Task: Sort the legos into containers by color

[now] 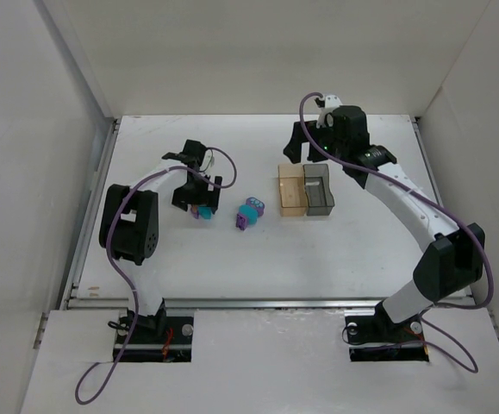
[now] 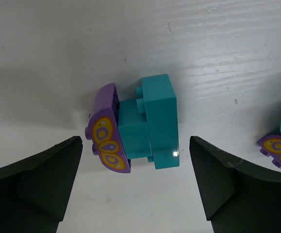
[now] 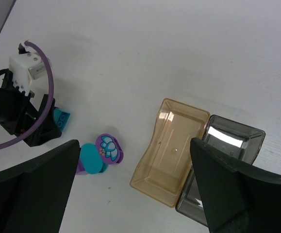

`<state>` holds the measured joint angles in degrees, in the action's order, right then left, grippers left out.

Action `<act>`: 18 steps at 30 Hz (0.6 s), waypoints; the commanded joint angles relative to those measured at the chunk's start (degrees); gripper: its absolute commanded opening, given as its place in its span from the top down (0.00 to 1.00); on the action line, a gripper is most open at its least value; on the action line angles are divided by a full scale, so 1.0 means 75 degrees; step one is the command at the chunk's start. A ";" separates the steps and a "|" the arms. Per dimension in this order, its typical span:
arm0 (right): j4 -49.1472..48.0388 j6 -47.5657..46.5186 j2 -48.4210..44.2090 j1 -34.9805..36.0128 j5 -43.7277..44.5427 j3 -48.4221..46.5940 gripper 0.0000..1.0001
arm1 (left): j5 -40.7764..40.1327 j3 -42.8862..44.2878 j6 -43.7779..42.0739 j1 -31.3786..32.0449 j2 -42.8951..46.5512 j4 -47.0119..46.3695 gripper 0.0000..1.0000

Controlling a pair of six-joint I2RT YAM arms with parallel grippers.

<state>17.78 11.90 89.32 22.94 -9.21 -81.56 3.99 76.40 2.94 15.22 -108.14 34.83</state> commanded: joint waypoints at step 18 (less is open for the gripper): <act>-0.0027 0.0077 -0.0190 0.0035 -0.0049 -0.0012 0.00 | 0.0124 -0.0261 -0.0543 -0.0049 0.0027 -0.0144 1.00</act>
<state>17.82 12.03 89.30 22.94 -9.23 -81.54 4.51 75.64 1.06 15.22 -108.16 34.06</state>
